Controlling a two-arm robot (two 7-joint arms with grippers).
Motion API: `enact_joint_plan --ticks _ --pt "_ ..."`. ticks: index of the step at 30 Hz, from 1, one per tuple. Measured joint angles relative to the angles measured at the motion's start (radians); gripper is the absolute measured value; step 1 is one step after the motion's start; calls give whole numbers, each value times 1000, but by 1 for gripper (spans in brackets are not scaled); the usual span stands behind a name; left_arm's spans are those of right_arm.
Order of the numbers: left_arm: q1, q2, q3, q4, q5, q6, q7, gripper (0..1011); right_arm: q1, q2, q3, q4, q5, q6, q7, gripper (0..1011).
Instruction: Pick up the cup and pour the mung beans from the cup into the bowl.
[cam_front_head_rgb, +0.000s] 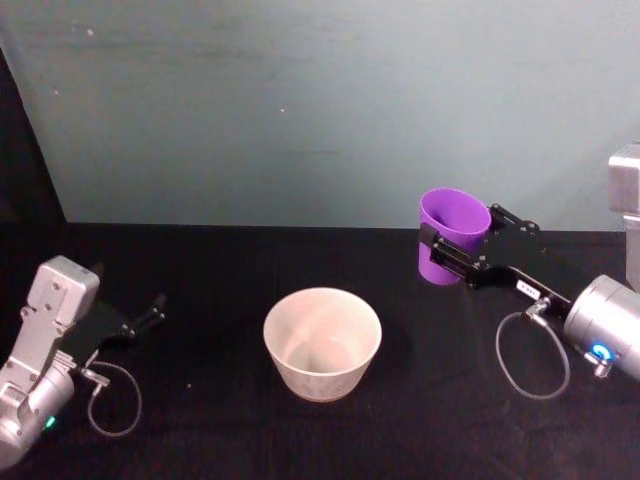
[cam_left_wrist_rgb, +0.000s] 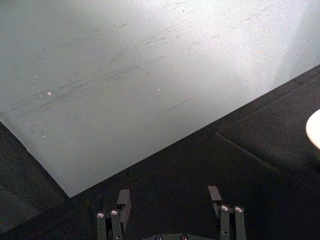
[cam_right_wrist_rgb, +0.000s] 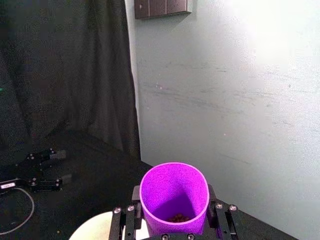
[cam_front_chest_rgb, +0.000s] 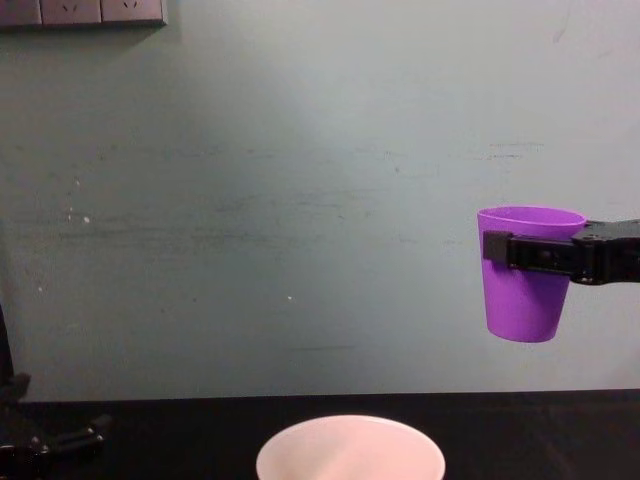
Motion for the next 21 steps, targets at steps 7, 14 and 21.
enact_joint_plan --ticks 7,14,21 --pt "0 0 0 0 0 0 0 1000 0 -1 0 1 -1 -1 0 722" --pt "0 0 0 0 0 0 0 1000 0 -1 0 1 -1 -1 0 722" --pt "0 0 0 0 0 0 0 1000 0 -1 0 1 -1 -1 0 722"
